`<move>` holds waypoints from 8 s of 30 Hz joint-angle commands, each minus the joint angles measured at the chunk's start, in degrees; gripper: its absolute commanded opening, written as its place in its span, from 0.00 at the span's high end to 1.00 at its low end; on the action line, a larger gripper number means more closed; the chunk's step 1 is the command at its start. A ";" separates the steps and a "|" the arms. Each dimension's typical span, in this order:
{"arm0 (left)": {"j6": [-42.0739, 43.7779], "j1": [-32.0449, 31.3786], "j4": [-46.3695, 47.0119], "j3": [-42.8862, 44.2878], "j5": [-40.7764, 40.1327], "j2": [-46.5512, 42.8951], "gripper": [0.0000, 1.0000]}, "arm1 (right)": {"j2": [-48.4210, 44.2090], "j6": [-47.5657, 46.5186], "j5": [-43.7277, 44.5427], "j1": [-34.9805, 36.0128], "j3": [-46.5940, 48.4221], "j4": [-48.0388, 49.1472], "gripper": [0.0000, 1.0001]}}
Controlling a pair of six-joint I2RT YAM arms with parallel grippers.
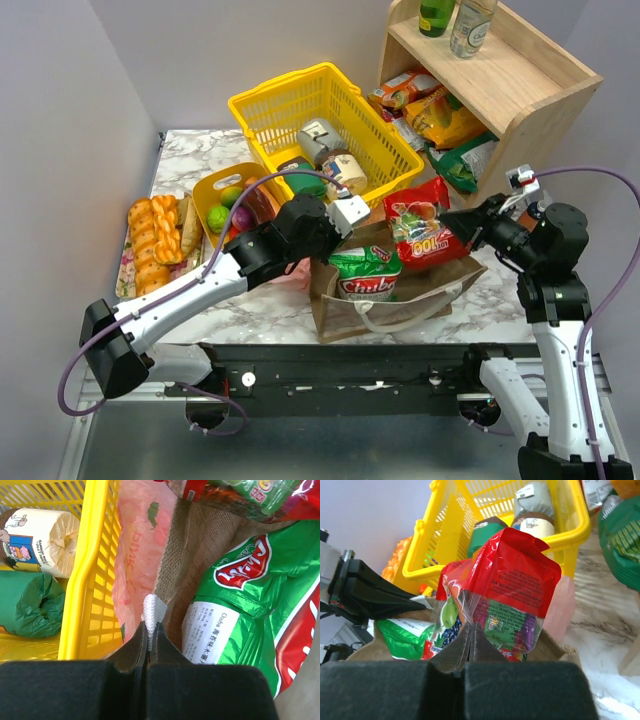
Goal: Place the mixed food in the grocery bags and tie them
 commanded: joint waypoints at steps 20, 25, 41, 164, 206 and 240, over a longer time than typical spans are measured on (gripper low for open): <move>-5.21 7.60 -2.50 1.91 -4.21 4.17 1.00 | -2.26 -8.82 3.06 2.22 1.03 -18.18 0.99; -5.21 8.31 -1.02 1.48 0.88 3.65 1.00 | -0.06 -9.70 9.92 3.98 1.11 -20.64 0.99; -4.95 8.04 -0.49 1.03 2.65 3.38 1.00 | 2.31 -8.64 9.93 6.62 2.60 -19.94 0.26; -35.01 4.35 0.74 -14.26 -3.77 -14.02 0.11 | 11.62 1.02 44.47 40.02 -1.35 6.33 0.21; -8.56 8.48 -4.70 -21.38 17.93 -34.06 1.00 | 38.52 -1.17 35.95 56.80 14.73 6.24 0.44; -5.74 8.48 -2.95 -25.51 3.71 -45.83 1.00 | 45.12 15.68 49.92 58.83 0.07 -7.82 0.36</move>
